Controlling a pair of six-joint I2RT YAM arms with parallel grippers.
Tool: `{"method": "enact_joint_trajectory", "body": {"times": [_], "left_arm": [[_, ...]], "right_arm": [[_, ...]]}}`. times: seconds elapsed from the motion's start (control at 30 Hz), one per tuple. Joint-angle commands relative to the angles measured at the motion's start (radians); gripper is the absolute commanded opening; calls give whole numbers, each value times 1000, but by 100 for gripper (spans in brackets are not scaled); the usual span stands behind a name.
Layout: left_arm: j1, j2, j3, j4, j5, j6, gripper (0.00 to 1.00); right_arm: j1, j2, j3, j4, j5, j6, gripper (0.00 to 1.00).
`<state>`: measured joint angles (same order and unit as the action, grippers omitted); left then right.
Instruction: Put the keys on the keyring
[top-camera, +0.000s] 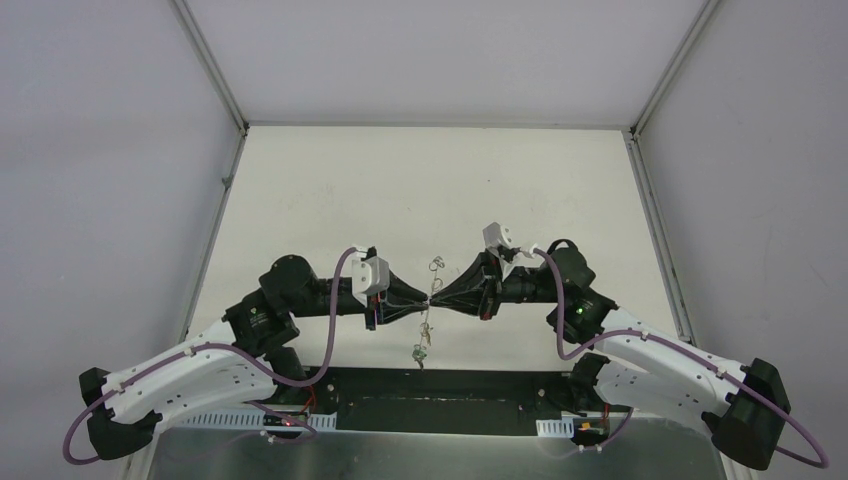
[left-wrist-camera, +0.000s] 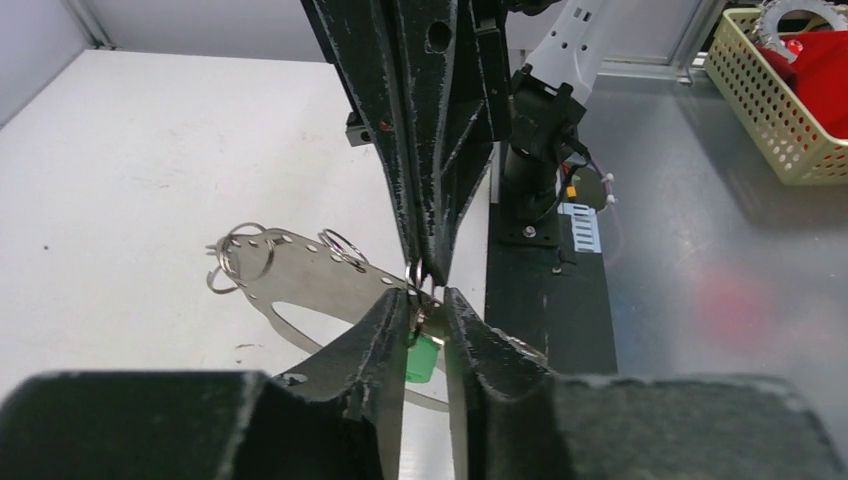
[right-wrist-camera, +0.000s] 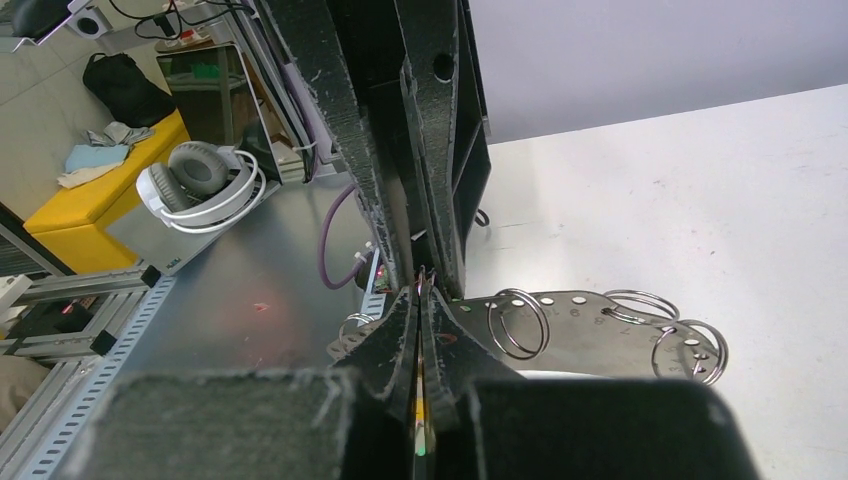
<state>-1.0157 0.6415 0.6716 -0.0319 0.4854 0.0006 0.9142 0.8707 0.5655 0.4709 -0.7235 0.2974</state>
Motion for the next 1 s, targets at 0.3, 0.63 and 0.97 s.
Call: {"method": "enact_joint_trajectory", "body": {"times": [0.3, 0.63, 0.97], "left_arm": [[-8, -5, 42, -12, 22, 44, 0], [-9, 33, 205, -272, -31, 121, 0], [-7, 238, 500, -683, -72, 205, 0]], "right_arm": [[0, -10, 11, 81, -6, 0, 0], [0, -39, 30, 4, 53, -18, 52], [0, 18, 94, -21, 0, -20, 60]]}}
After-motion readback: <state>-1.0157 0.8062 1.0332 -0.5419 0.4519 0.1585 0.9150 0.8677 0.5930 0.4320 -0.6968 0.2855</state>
